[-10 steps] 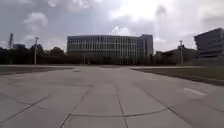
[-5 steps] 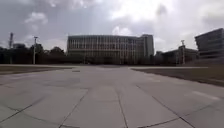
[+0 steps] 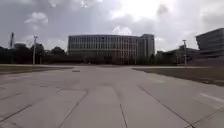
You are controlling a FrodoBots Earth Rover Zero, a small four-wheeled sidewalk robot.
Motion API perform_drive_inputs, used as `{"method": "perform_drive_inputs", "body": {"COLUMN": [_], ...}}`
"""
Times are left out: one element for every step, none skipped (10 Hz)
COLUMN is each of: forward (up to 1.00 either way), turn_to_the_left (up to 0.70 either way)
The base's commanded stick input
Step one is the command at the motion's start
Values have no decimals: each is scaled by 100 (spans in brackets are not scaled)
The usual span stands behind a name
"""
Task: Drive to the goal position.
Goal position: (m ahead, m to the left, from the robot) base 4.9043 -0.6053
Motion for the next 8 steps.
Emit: {"method": "perform_drive_inputs", "body": {"forward": [50,50,50,50,50,50,50,50], "turn_to_the_left": [-2,-2,-2,-2,-2,-2,-2,-2]}}
